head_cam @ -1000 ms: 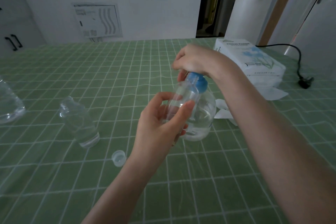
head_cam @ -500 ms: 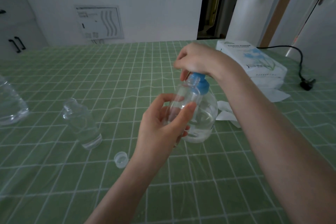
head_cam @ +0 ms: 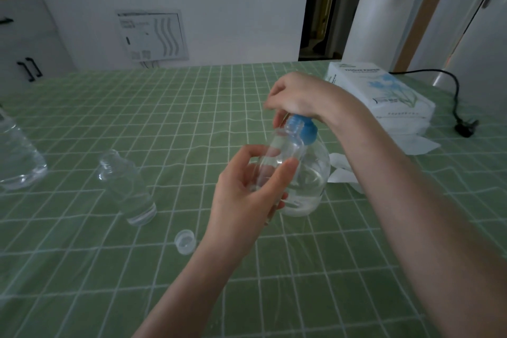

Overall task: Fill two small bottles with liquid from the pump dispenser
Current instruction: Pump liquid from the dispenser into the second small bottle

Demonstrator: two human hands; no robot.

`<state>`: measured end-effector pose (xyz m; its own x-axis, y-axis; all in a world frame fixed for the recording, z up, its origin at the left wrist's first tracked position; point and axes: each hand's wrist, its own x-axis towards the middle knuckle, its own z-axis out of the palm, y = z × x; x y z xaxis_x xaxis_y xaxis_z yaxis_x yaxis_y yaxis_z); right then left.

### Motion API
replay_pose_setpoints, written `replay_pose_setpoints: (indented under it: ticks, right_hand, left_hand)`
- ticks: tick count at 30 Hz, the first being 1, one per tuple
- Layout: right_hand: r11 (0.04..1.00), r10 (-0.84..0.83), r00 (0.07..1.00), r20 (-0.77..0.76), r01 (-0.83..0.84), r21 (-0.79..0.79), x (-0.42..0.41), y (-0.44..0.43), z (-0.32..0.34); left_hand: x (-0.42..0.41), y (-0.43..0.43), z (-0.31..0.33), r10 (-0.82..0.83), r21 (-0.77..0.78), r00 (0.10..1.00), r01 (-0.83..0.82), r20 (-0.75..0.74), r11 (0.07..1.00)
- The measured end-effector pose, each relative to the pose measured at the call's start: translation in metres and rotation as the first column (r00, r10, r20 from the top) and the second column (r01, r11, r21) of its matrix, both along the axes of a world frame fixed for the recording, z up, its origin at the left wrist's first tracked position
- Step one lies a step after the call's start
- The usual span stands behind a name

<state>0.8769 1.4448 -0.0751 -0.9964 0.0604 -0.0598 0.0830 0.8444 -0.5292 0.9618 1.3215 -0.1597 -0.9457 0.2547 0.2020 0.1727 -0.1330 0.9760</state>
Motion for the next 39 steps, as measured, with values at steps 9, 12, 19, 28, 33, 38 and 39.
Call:
replay_pose_setpoints:
  ticks: [9,12,19,28,33,38,39]
  right_hand:
    - [1.0,0.005,1.0,0.015,-0.005,0.028,-0.0022,-0.0006,0.0044]
    - [1.0,0.013,0.999,0.032,-0.013,0.021,-0.002,-0.0001,0.0038]
    - [1.0,0.021,0.998,0.061,-0.022,0.013,-0.0016,-0.0006,-0.0033]
    - [0.998,0.016,1.0,-0.007,-0.016,0.057,-0.0049,0.0009,0.0057]
    - [0.998,0.029,0.999,0.026,-0.03,0.059,-0.004,0.0,0.004]
    - [0.999,0.027,0.998,0.062,-0.029,0.039,-0.0026,-0.0005,-0.0036]
    - [0.999,0.021,0.998,0.059,-0.023,0.033,-0.0024,-0.0009,-0.0039]
  left_hand:
    - [-0.0017,0.0001,0.001,0.004,0.005,1.0,-0.004,0.003,1.0]
    - [-0.0012,0.0002,0.0012,0.004,0.007,1.0,-0.004,0.001,1.0]
    - [-0.0003,0.0004,-0.0004,0.001,-0.014,1.0,-0.001,0.007,1.0]
    - [-0.0002,-0.0003,0.0034,0.005,-0.008,1.0,-0.006,-0.003,1.0]
    - [-0.0009,-0.0002,0.002,0.007,-0.005,1.0,-0.007,-0.005,1.0]
    - [0.0007,-0.0003,-0.0001,0.004,-0.017,1.0,-0.004,0.006,1.0]
    - [0.0007,-0.0005,-0.0002,0.006,-0.016,1.0,-0.006,0.01,1.0]
